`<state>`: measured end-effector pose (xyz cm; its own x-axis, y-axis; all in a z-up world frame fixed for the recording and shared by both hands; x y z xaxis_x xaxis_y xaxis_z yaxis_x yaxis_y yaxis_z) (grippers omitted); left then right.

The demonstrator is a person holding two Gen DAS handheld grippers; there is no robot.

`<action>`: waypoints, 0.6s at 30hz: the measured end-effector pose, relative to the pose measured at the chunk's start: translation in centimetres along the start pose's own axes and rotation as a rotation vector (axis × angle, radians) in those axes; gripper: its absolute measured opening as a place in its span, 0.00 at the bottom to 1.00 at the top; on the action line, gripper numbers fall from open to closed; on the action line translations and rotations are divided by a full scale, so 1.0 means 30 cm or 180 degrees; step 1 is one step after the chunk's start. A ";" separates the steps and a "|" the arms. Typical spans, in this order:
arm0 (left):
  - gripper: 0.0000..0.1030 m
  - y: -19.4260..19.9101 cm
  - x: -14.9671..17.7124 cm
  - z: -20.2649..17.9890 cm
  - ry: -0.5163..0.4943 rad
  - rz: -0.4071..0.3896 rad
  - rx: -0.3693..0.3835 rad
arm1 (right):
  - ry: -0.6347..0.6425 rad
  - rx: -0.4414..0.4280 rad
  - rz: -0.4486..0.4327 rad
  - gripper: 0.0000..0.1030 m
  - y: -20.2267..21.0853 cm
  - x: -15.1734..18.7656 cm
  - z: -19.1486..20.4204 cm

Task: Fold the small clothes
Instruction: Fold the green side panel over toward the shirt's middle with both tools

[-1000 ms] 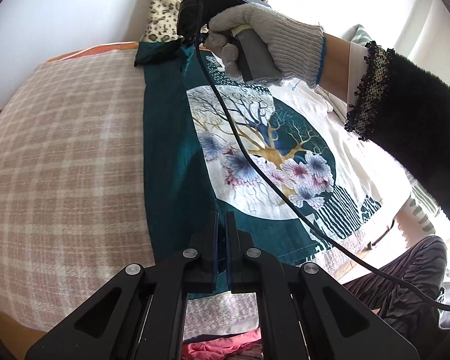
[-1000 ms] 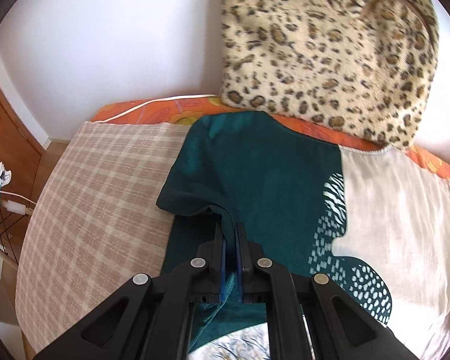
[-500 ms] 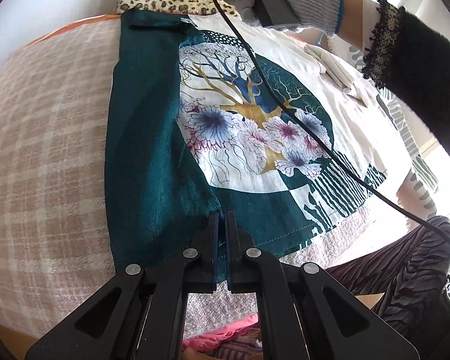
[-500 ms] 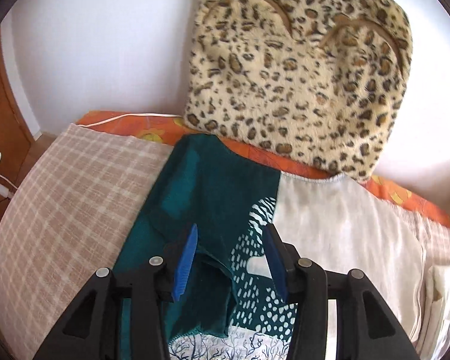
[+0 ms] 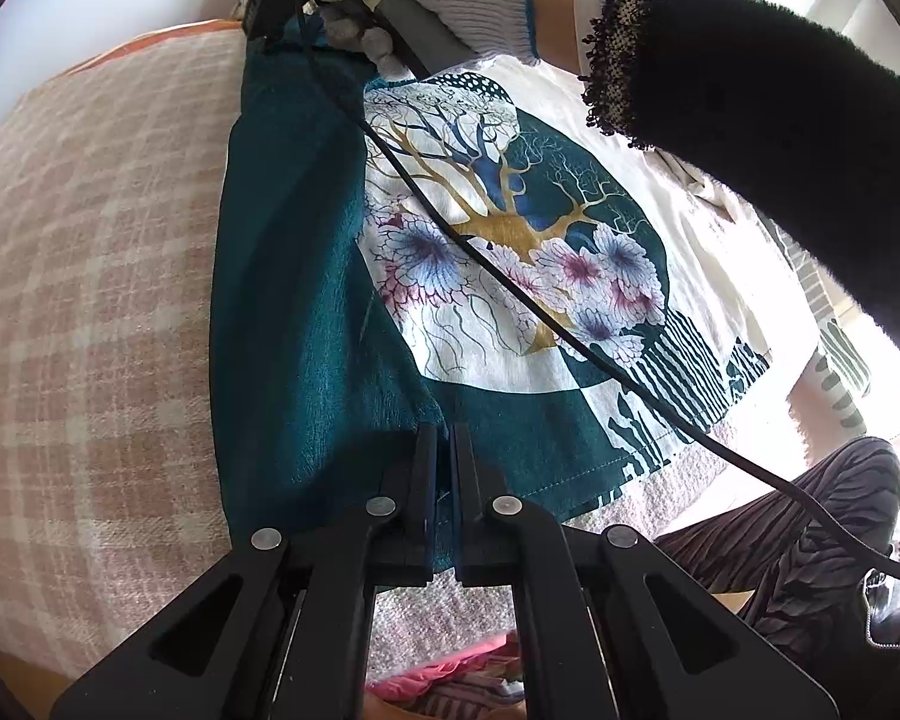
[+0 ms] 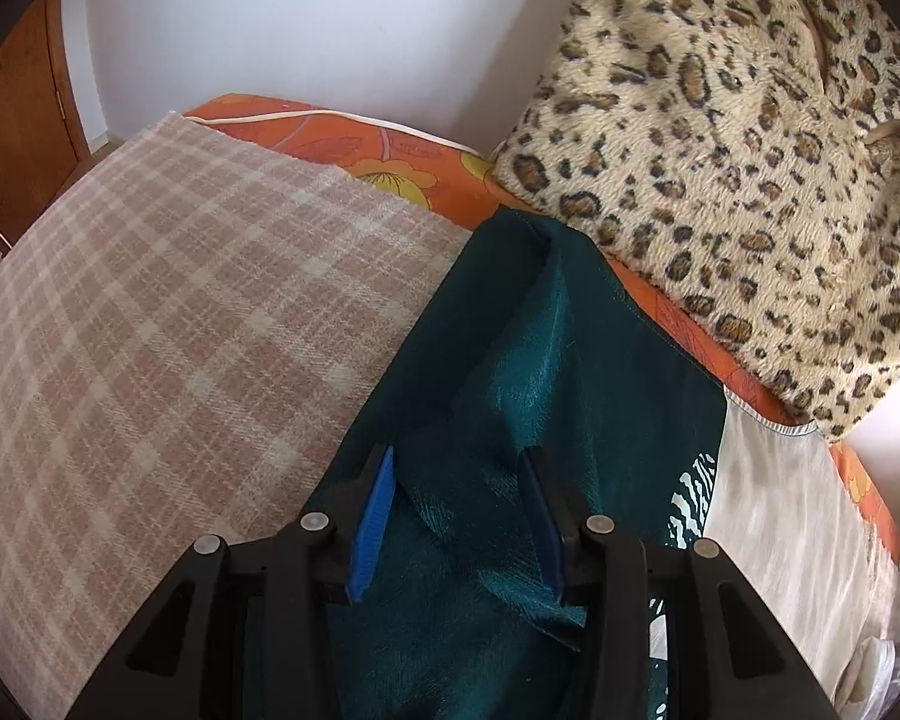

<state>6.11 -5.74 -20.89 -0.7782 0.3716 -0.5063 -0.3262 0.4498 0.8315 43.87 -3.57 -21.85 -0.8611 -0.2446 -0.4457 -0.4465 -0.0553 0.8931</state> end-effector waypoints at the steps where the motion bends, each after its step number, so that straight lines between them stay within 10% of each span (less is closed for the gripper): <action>1: 0.02 0.002 0.001 0.000 0.0012 -0.0001 0.0009 | -0.0063 -0.0038 0.0027 0.21 -0.004 -0.001 -0.019; 3: 0.02 0.000 -0.001 -0.003 0.0023 0.0002 0.0018 | -0.0206 -0.0137 0.0039 0.04 0.002 -0.005 -0.067; 10: 0.02 0.007 -0.005 -0.021 0.0028 -0.0005 0.0074 | -0.1115 -0.0307 -0.0110 0.03 0.035 -0.049 -0.357; 14: 0.02 0.010 -0.017 -0.047 -0.0049 -0.0025 0.0098 | -0.1412 -0.0278 -0.0073 0.51 0.039 -0.030 -0.466; 18: 0.02 0.019 -0.026 -0.054 -0.0052 -0.0054 0.0107 | -0.1502 -0.0471 -0.0053 0.65 0.096 0.013 -0.497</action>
Point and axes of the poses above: each gripper's, at about its wrist camera, not at the fingertips, and y roughly against the way its jaws point, z to its left, x to its underside, the point moved 7 cm from there along -y, roughly the way its jaws point, and after that the axes turned 11 degrees about -y, right-handed, at the moved point
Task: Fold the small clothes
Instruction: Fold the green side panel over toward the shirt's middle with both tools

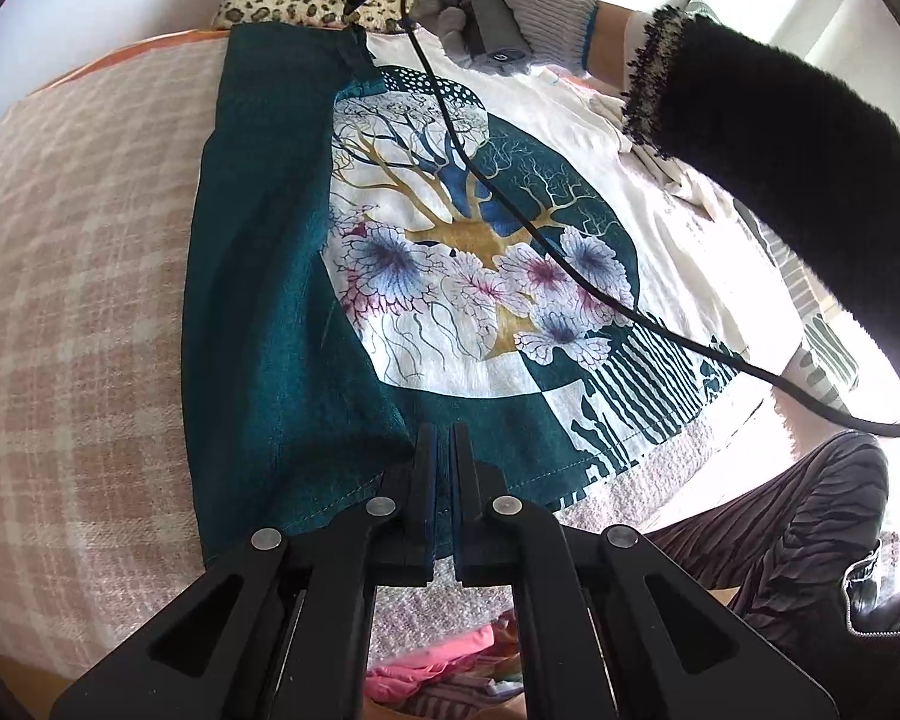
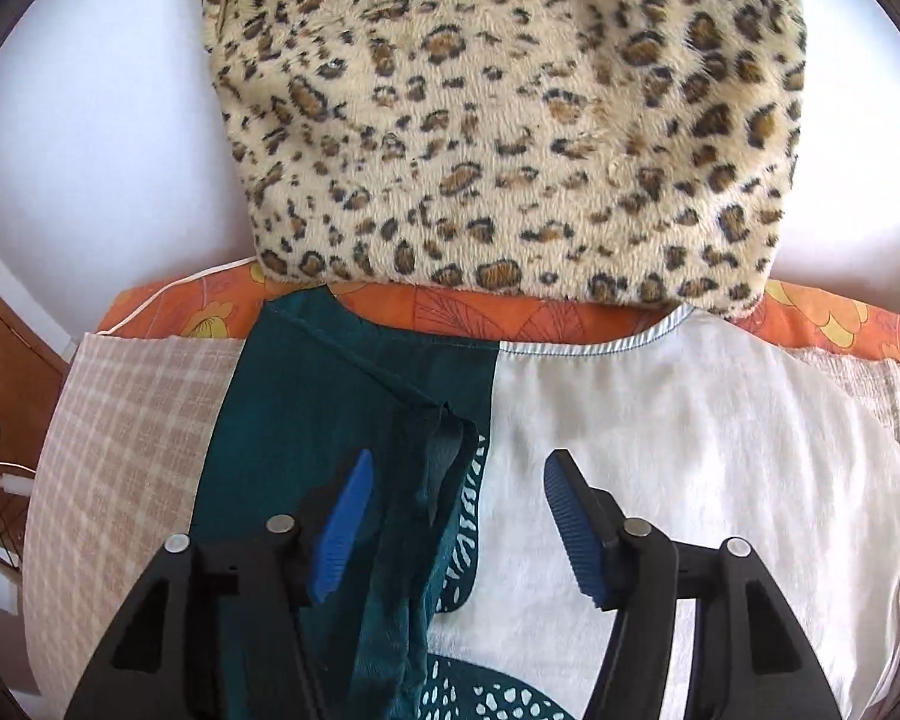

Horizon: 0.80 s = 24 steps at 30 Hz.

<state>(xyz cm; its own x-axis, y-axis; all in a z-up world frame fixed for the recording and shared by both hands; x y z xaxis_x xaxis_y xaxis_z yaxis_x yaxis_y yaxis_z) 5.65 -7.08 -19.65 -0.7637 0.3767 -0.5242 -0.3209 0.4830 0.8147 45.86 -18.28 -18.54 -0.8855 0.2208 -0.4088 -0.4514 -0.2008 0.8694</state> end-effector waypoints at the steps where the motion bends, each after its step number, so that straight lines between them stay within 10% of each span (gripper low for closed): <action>1: 0.02 0.011 0.000 -0.002 -0.0008 -0.0021 0.0016 | -0.0023 -0.0090 0.0062 0.65 0.019 0.026 0.000; 7: 0.10 0.100 0.041 -0.003 -0.0025 -0.0140 0.0032 | 0.0268 -0.0219 0.0390 0.65 0.068 0.217 0.062; 12: 0.35 0.146 0.069 0.036 -0.0239 -0.0259 -0.0486 | 0.0287 -0.0095 0.0445 0.62 0.048 0.269 0.053; 24: 0.36 0.036 0.032 -0.047 -0.0858 -0.0119 -0.0675 | 0.0243 0.0009 0.0350 0.58 0.031 0.216 0.073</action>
Point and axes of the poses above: each gripper's, at about its wrist camera, not at the fingertips, and y roughly against the way its jaws point, z to its left, x to its underside, the point moved 7 cm from there along -y, roughly the way its jaws point, and after that the axes turned 11 degrees about -y, right-handed, at the moved point
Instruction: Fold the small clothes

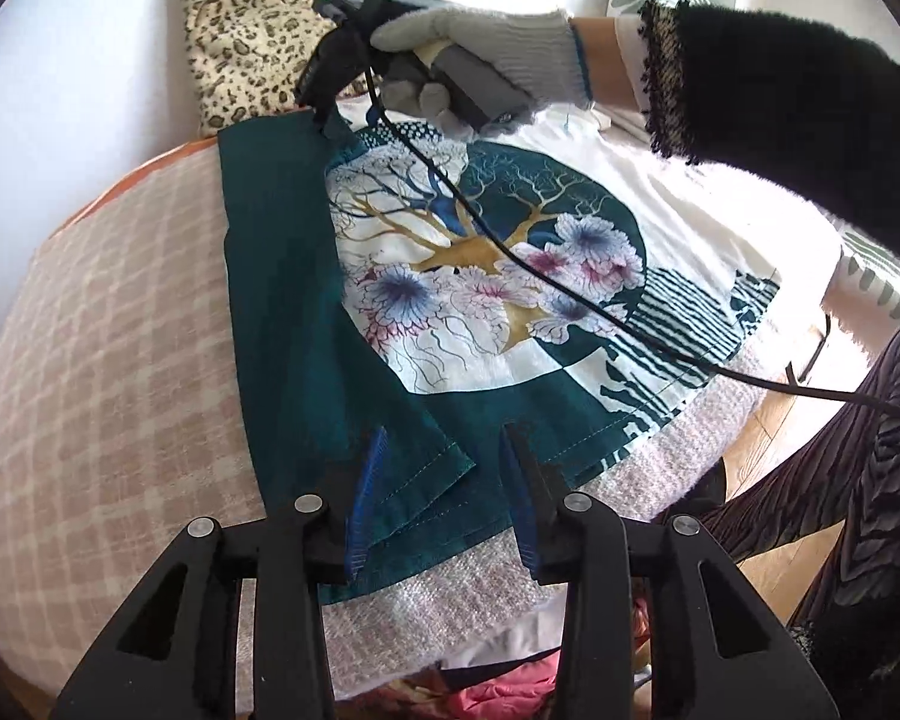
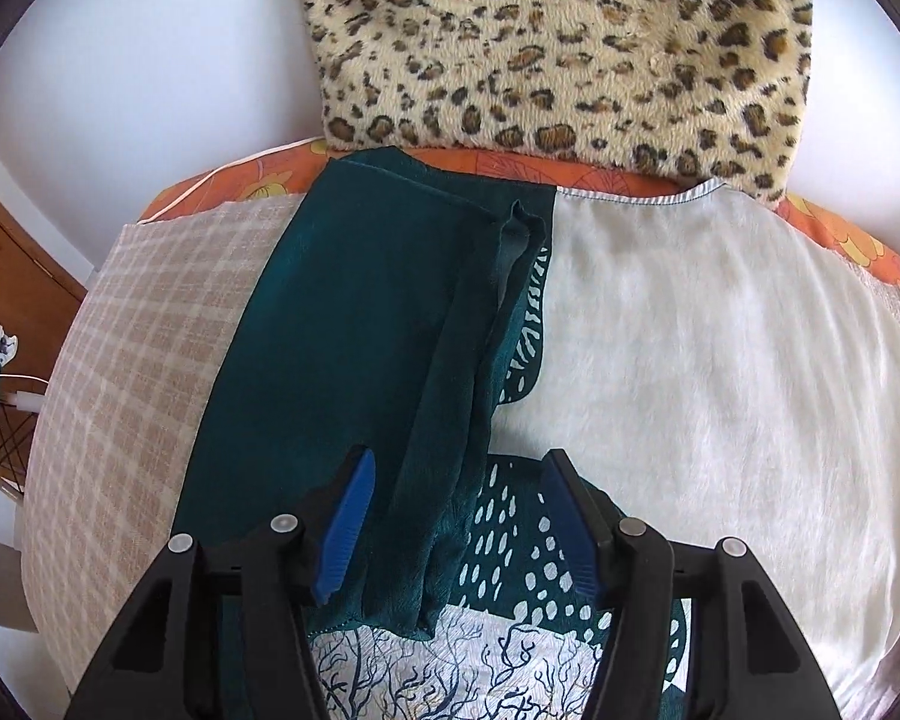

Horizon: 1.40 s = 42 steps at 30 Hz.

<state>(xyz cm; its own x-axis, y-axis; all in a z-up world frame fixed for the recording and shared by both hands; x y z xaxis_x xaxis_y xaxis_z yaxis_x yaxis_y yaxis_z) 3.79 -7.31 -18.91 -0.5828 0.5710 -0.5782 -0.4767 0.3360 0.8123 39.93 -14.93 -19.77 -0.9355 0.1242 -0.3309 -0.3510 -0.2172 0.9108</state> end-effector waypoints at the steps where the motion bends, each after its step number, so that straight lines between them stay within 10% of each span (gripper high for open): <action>1: 0.36 -0.025 0.007 -0.001 -0.0006 0.0071 0.0010 | -0.0022 -0.0021 -0.0004 0.58 -0.001 -0.004 -0.002; 4: 0.32 -0.055 0.024 -0.007 -0.0098 0.0049 -0.0054 | -0.0086 -0.0079 0.0012 0.58 -0.009 -0.007 -0.011; 7: 0.05 -0.051 0.022 0.000 -0.0066 -0.0004 0.0033 | -0.0098 -0.0088 0.0034 0.58 -0.023 -0.002 -0.019; 11: 0.03 -0.030 0.025 0.041 0.0368 -0.0065 0.0363 | -0.0097 -0.0086 0.0028 0.57 -0.035 0.004 -0.025; 18: 0.03 0.058 -0.014 0.036 0.0569 -0.0370 0.0633 | 0.0064 0.0031 -0.0060 0.09 -0.029 0.002 -0.011; 22: 0.03 0.055 -0.032 0.014 0.0589 -0.0374 0.0737 | 0.0108 0.0147 -0.0187 0.00 0.002 -0.026 -0.020; 31: 0.03 0.005 -0.053 -0.032 0.0525 -0.0272 0.0771 | 0.0041 -0.0008 -0.0211 0.00 0.035 -0.060 -0.059; 32: 0.03 0.002 -0.051 -0.033 0.0525 -0.0264 0.0773 | -0.0003 -0.0071 -0.0185 0.06 0.030 -0.057 -0.064; 33: 0.03 -0.001 -0.049 -0.033 0.0528 -0.0256 0.0773 | -0.0066 -0.0150 -0.0161 0.36 0.023 -0.054 -0.067; 35: 0.03 -0.006 -0.044 -0.028 0.0543 -0.0239 0.0766 | -0.0218 -0.0382 -0.0176 0.66 0.015 -0.057 -0.065; 42: 0.03 -0.011 -0.049 -0.037 0.0488 -0.0237 0.0751 | -0.0216 -0.0374 -0.0182 0.39 -0.065 -0.122 -0.032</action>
Point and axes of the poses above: each gripper's, at about its wrist camera, not at the fingertips, and y roughly against the way its jaws point, z to its left, x to its underside, the point moved 7 cm from there along -y, roughly the way its jaws point, and after that the axes turned 11 degrees about -y, right-handed, at the moved point
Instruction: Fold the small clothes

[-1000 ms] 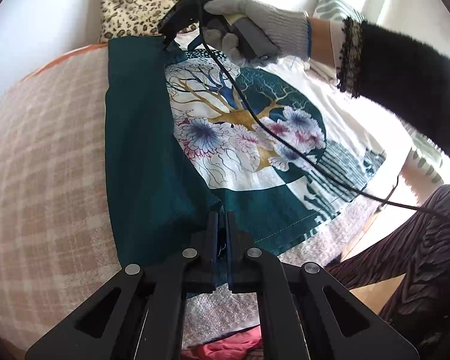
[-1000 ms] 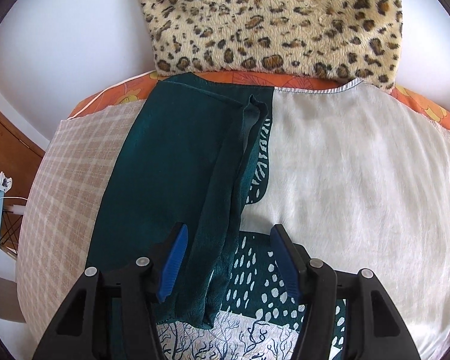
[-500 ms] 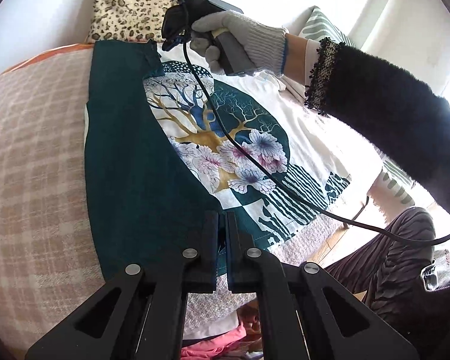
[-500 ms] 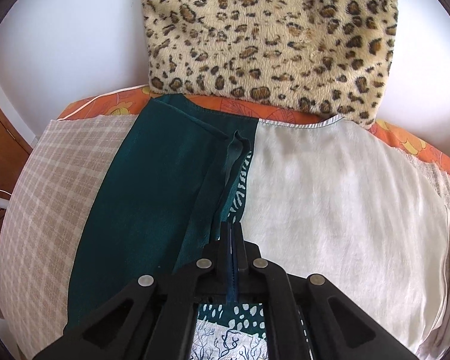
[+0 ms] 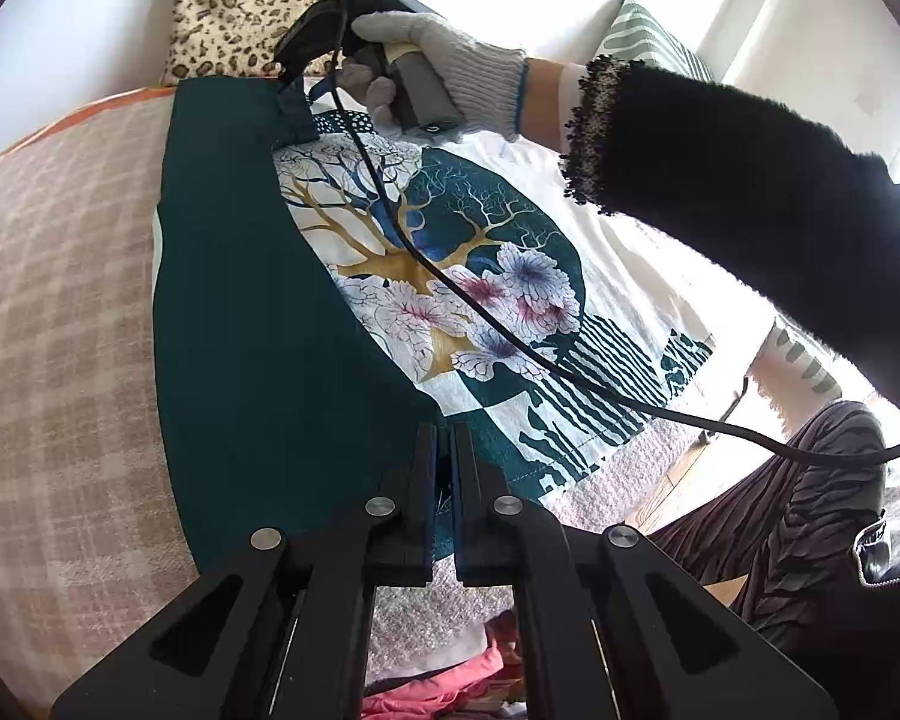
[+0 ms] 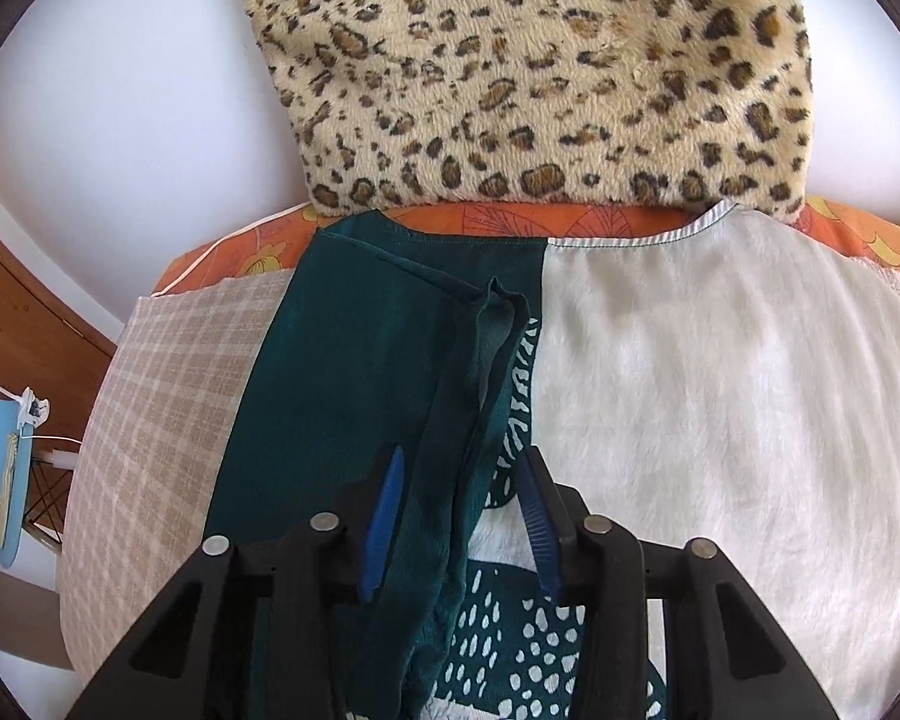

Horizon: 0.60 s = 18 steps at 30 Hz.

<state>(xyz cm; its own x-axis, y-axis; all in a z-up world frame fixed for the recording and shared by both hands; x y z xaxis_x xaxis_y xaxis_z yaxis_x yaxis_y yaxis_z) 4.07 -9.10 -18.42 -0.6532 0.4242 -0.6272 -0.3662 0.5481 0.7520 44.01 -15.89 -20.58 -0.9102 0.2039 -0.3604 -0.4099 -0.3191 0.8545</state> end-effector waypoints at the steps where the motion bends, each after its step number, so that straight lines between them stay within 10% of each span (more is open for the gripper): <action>1: 0.03 -0.001 0.000 0.000 0.0003 0.0001 0.0002 | 0.0038 0.0049 0.0041 0.39 -0.019 0.001 0.004; 6: 0.03 -0.008 0.002 0.007 0.0090 0.0029 0.0059 | 0.0154 0.0221 0.0054 0.02 -0.037 0.002 0.016; 18: 0.03 -0.045 -0.027 -0.057 0.0015 0.0067 0.0168 | 0.0272 0.0483 -0.0157 0.00 0.042 -0.046 -0.039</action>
<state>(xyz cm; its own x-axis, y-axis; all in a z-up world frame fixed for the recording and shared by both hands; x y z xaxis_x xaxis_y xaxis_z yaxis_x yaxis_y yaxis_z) 3.96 -11.42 -18.57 -0.6636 0.4328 -0.6102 -0.3168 0.5764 0.7533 44.68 -17.64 -19.44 -0.8937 0.1345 -0.4281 -0.4463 -0.1659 0.8794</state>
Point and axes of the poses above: each gripper's, at about its wrist camera, not at the fingertips, and y roughly against the way its jaws point, z to its left, x to its underside, the point moved 7 cm from there along -y, roughly the way its jaws point, and after that the axes turned 11 degrees about -y, right-handed, at the moved point
